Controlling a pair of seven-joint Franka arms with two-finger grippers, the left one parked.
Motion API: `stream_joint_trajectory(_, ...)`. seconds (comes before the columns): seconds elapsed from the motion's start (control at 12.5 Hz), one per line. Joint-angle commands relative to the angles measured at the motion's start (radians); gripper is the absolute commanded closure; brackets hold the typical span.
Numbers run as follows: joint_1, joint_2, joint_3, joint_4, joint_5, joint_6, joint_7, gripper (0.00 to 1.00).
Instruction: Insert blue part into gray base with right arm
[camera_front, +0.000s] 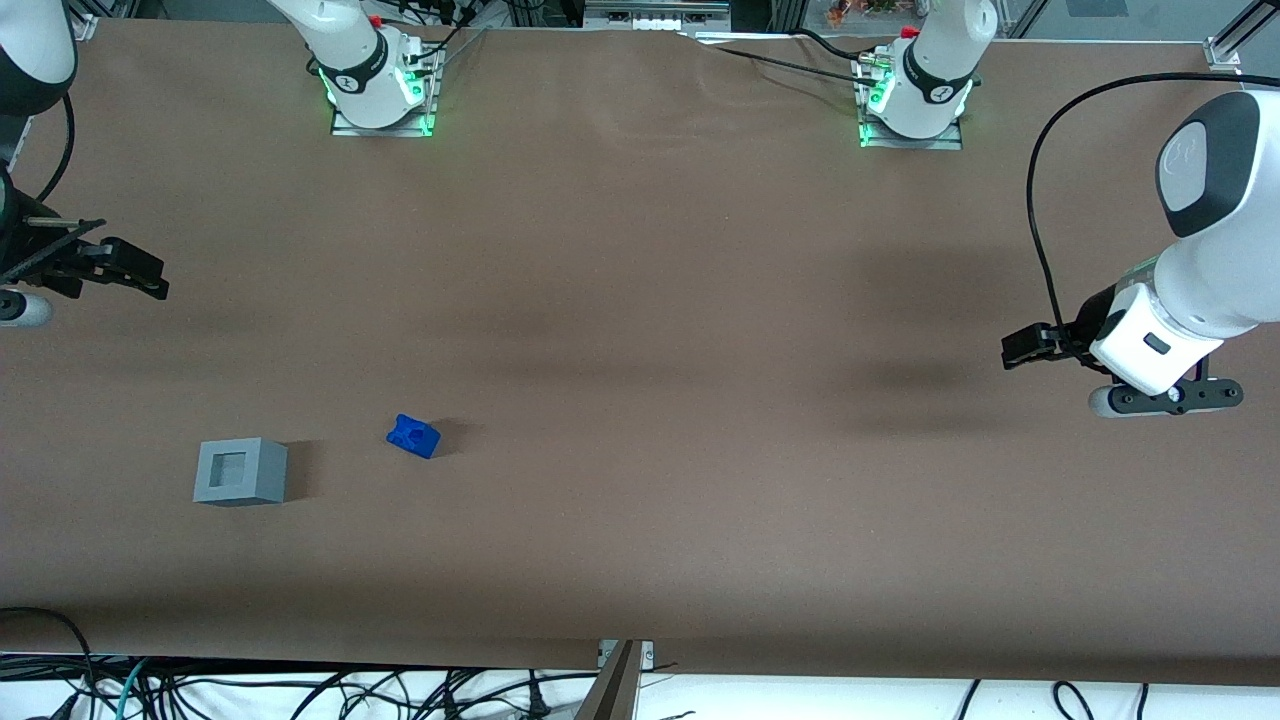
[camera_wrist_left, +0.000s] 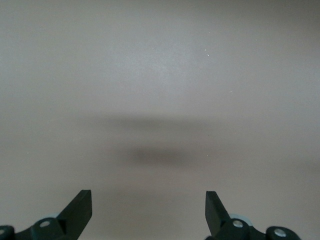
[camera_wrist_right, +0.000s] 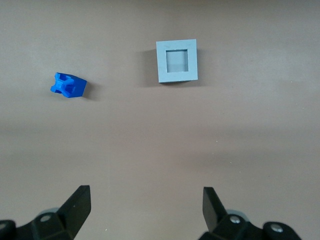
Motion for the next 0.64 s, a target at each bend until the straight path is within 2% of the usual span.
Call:
stream_joint_trajectory(0.0,-0.005,0.004,0.004,0.019,0.009,-0.004,-0.013,0.01)
stream_joint_trajectory(0.56,0.001,0.079,0.005,0.016,0.014,0.015,-0.085,0.02)
